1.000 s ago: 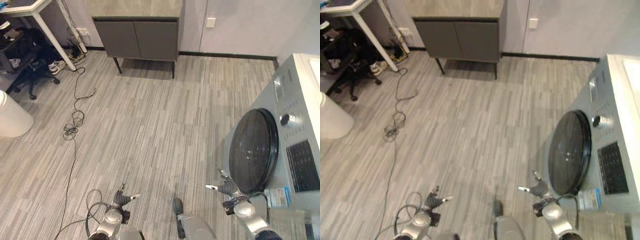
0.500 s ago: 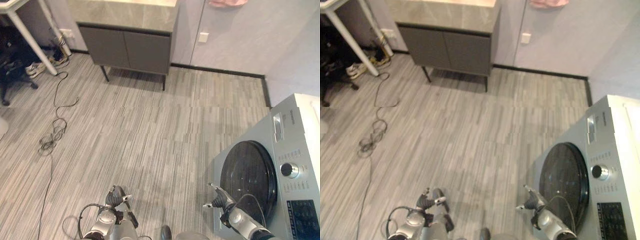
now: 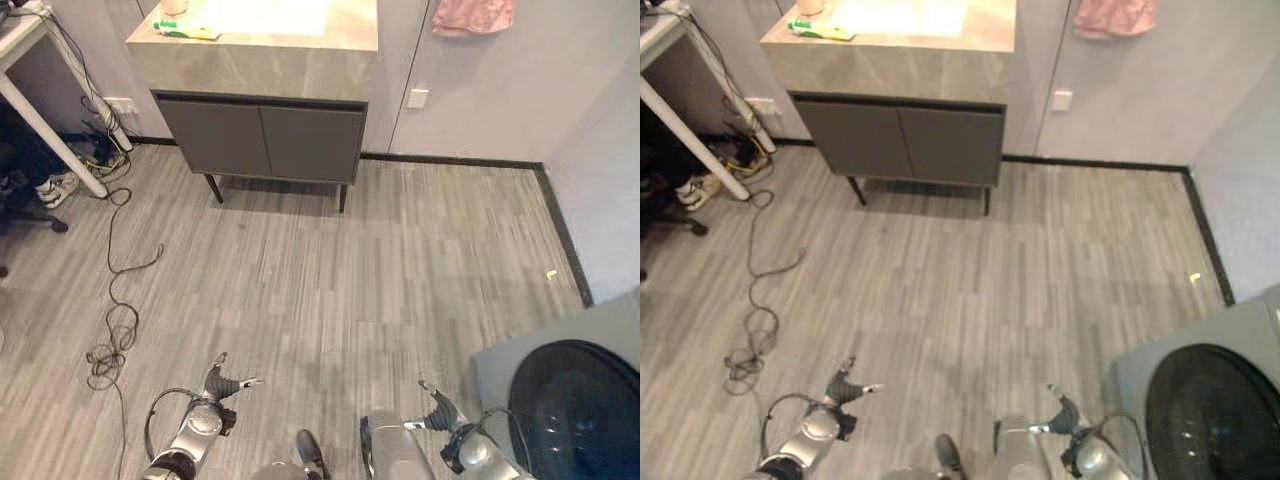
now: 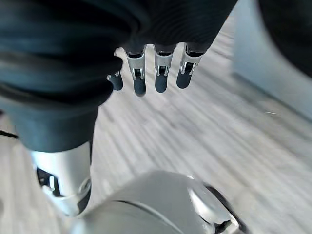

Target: Put brush and paste in cup on sink, flatten towel.

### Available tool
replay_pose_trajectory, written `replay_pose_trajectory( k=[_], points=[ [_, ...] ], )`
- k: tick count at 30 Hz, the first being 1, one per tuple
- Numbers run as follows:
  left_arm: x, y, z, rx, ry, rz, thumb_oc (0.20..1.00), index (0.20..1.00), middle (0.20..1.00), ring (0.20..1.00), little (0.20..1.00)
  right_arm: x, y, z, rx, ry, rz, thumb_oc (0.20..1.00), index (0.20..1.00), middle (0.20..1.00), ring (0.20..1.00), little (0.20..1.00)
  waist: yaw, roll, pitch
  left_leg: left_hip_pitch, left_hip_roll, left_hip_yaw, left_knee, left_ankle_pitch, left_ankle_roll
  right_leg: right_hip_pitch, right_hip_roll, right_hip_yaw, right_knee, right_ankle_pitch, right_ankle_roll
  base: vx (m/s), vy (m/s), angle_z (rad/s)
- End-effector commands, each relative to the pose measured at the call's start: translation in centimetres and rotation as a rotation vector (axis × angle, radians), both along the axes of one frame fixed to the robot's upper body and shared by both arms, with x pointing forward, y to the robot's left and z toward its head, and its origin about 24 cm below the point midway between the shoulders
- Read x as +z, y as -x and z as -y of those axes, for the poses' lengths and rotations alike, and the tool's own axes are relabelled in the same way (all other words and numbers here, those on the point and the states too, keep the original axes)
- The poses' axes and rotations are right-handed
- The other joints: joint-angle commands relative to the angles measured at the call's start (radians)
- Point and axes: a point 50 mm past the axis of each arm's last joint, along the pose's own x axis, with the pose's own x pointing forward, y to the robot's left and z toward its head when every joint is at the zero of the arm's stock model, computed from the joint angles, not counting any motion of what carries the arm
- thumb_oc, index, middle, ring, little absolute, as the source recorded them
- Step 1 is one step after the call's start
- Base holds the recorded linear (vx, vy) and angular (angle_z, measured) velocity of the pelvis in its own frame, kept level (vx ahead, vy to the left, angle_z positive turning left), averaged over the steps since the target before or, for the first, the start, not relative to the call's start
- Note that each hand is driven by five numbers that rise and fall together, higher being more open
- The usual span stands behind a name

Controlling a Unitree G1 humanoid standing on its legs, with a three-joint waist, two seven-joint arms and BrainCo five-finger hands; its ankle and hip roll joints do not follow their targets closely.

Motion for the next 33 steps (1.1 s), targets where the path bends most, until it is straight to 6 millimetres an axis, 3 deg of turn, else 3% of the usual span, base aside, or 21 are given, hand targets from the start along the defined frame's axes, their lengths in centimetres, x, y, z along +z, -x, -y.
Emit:
replay_pose_trajectory(
  k=[1,3,5,6,8,10,11,12,13,15,17,19,20,21,22,23,25,28,30,32,33],
  points=[
    [0.4,-0.7,1.0,-0.024,0.033,0.041,1.000,1.000,1.000,1.000,1.000,0.4,-0.2,1.7,-0.153,-0.052,0.037,1.000,1.000,1.000,1.000,1.000,-0.061,-0.042,0.016,0.042,0.041,0.010,0.029,0.061,-0.101,0.103,-0.051,-0.013,-0.356,0.280,0.066,0.53,0.001,0.49],
    [0.3,-0.9,1.5,-0.036,0.049,0.037,1.000,1.000,1.000,1.000,1.000,0.1,0.6,1.9,-0.188,-0.069,0.014,1.000,1.000,1.000,1.000,1.000,-0.085,-0.034,0.013,0.096,0.036,-0.031,0.030,0.018,-0.114,0.071,-0.061,0.015,-0.413,0.304,0.089,0.46,-0.011,0.80],
    [0.0,-0.8,2.2,-0.059,0.062,0.025,1.000,1.000,1.000,1.000,1.000,-0.4,1.4,2.2,-0.202,-0.057,-0.019,1.000,1.000,1.000,1.000,1.000,-0.102,-0.044,0.011,0.134,0.020,-0.061,0.057,-0.002,-0.116,0.070,-0.068,0.032,-0.397,0.339,0.082,0.48,-0.098,0.68],
    [-0.2,-0.5,2.5,-0.064,0.068,0.010,1.000,1.000,1.000,1.000,1.000,-0.6,1.8,2.9,-0.219,-0.040,-0.037,1.000,1.000,1.000,1.000,1.000,-0.119,-0.040,0.011,0.151,0.022,-0.087,0.086,-0.019,-0.118,0.075,-0.054,0.078,-0.369,0.350,0.077,0.72,-0.178,0.66],
    [-0.5,-0.1,2.5,-0.048,0.075,-0.006,1.000,1.000,1.000,1.000,1.000,-0.6,2.2,3.2,-0.236,-0.043,-0.045,1.000,1.000,1.000,1.000,1.000,-0.135,-0.036,-0.001,0.174,0.034,-0.098,0.117,-0.007,-0.132,0.079,-0.029,0.099,-0.334,0.345,0.064,0.45,-0.179,0.82],
    [-1.3,0.7,3.3,-0.031,0.103,-0.052,1.000,1.000,1.000,1.000,1.000,-0.8,2.9,4.5,-0.293,-0.027,-0.068,1.000,1.000,1.000,1.000,1.000,-0.132,-0.020,-0.016,0.117,0.100,-0.112,0.373,0.129,-0.198,0.156,0.007,0.072,-0.336,0.328,0.008,0.49,-0.266,0.68],
    [-1.3,0.7,3.2,-0.030,0.103,-0.052,1.000,1.000,1.000,1.000,1.000,-0.8,2.9,4.5,-0.293,-0.027,-0.068,1.000,1.000,1.000,1.000,1.000,-0.134,-0.022,-0.018,0.114,0.098,-0.113,0.373,0.132,-0.198,0.154,0.004,0.072,-0.338,0.330,0.007,0.45,-0.358,0.00],
    [-1.4,0.8,3.5,-0.042,0.109,-0.064,1.000,1.000,1.000,1.000,1.000,-1.1,3.5,5.0,-0.334,-0.026,-0.086,1.000,1.000,1.000,1.000,1.000,-0.117,-0.041,-0.021,0.016,0.174,-0.102,0.586,0.255,-0.239,0.227,0.013,0.061,-0.371,0.296,-0.041,0.39,-0.347,-0.07],
    [-1.3,0.5,3.6,-0.054,0.111,-0.056,1.000,1.000,1.000,1.000,1.000,-1.1,3.6,5.4,-0.354,-0.020,-0.088,1.000,1.000,1.000,1.000,1.000,-0.096,-0.050,-0.010,-0.030,0.185,-0.106,0.676,0.269,-0.246,0.266,0.021,0.068,-0.383,0.275,-0.062,0.39,-0.346,0.08],
    [-1.2,0.2,3.7,-0.058,0.102,-0.050,1.000,1.000,1.000,1.000,1.000,-1.1,3.5,5.6,-0.363,-0.008,-0.089,1.000,1.000,1.000,1.000,1.000,-0.081,-0.063,0.001,-0.073,0.203,-0.086,0.728,0.261,-0.243,0.299,0.018,0.071,-0.391,0.255,-0.075,0.24,-0.166,-0.14],
    [-0.7,-0.8,3.9,-0.085,0.077,-0.022,1.000,1.000,1.000,1.000,1.000,-1.2,3.4,5.8,-0.336,0.037,-0.102,1.000,1.000,1.000,1.000,1.000,-0.057,-0.082,0.008,-0.181,0.292,0.031,0.623,0.216,-0.216,0.369,0.001,0.076,-0.408,0.218,-0.071,0.50,-0.132,-0.40],
    [-0.5,-0.8,3.5,-0.071,0.069,-0.008,1.000,1.000,1.000,1.000,1.000,-1.1,3.3,6.0,-0.334,0.049,-0.098,1.000,1.000,1.000,1.000,1.000,-0.047,-0.076,0.002,-0.206,0.293,0.077,0.452,0.218,-0.211,0.392,-0.004,0.085,-0.407,0.198,-0.050,0.44,0.080,-0.13],
    [-0.5,-0.6,3.0,-0.051,0.065,-0.010,1.000,1.000,1.000,1.000,1.000,-1.0,3.3,6.1,-0.329,0.054,-0.095,1.000,1.000,1.000,1.000,1.000,-0.042,-0.063,-0.003,-0.222,0.278,0.067,0.305,0.225,-0.205,0.401,0.002,0.095,-0.406,0.183,-0.038,0.27,0.139,-0.31],
    [-0.5,-0.5,3.0,-0.051,0.065,-0.010,1.000,1.000,1.000,1.000,1.000,-1.0,3.3,6.1,-0.329,0.055,-0.096,1.000,1.000,1.000,1.000,1.000,-0.042,-0.066,-0.003,-0.215,0.272,0.070,0.294,0.229,-0.203,0.402,-0.002,0.095,-0.405,0.181,-0.036,0.46,0.265,-0.64],
    [-0.9,0.2,2.7,-0.032,0.057,-0.033,1.000,1.000,1.000,1.000,1.000,-1.0,3.3,5.9,-0.293,0.075,-0.098,1.000,1.000,1.000,1.000,1.000,-0.016,-0.042,-0.003,-0.238,0.256,-0.049,0.085,0.307,-0.201,0.434,0.014,0.127,-0.394,0.151,-0.028,0.45,0.247,-0.72],
    [-1.1,0.5,2.5,-0.015,0.058,-0.039,1.000,1.000,1.000,1.000,1.000,-0.9,3.1,5.9,-0.268,0.092,-0.091,1.000,1.000,1.000,1.000,1.000,-0.006,-0.036,-0.004,-0.257,0.267,-0.102,0.012,0.333,-0.206,0.446,0.013,0.146,-0.388,0.131,-0.026,0.60,0.314,-0.89],
    [-1.1,0.5,2.3,0.000,0.059,-0.032,1.000,1.000,1.000,1.000,1.000,-0.6,2.4,5.8,-0.231,0.110,-0.064,1.000,1.000,1.000,1.000,1.000,-0.005,-0.036,-0.006,-0.285,0.291,-0.119,-0.009,0.337,-0.216,0.454,0.006,0.163,-0.376,0.115,-0.023,0.28,0.140,-0.97],
    [-1.3,1.2,1.7,0.017,0.046,-0.053,1.000,1.000,1.000,1.000,1.000,0.1,1.7,5.0,-0.130,0.108,-0.034,1.000,1.000,1.000,1.000,1.000,-0.012,-0.038,-0.023,-0.273,0.382,-0.012,-0.009,0.388,-0.240,0.496,-0.010,0.199,-0.342,0.055,-0.009,0.46,0.281,-0.92],
    [-1.6,1.7,1.5,0.028,0.041,-0.067,1.000,1.000,1.000,1.000,1.000,0.2,1.5,4.6,-0.099,0.100,-0.030,1.000,1.000,1.000,1.000,1.000,-0.003,-0.033,-0.040,-0.265,0.382,-0.015,0.003,0.380,-0.235,0.517,-0.018,0.219,-0.343,0.039,-0.002,0.40,0.281,-0.81],
    [-1.7,1.9,1.4,0.011,0.025,-0.084,1.000,1.000,1.000,1.000,1.000,-0.5,2.1,4.4,-0.099,0.111,-0.068,1.000,1.000,1.000,1.000,1.000,0.004,-0.038,-0.065,-0.286,0.347,-0.011,0.064,0.356,-0.227,0.552,-0.077,0.234,-0.342,0.033,0.020,0.35,0.300,-0.53],
    [-1.7,1.8,1.4,0.011,0.025,-0.084,1.000,1.000,1.000,1.000,1.000,-0.5,2.1,4.4,-0.099,0.111,-0.068,1.000,1.000,1.000,1.000,1.000,0.007,-0.035,-0.067,-0.289,0.352,-0.009,0.066,0.356,-0.227,0.548,-0.073,0.237,-0.343,0.037,0.019,0.43,0.468,-0.47]
  ],
)
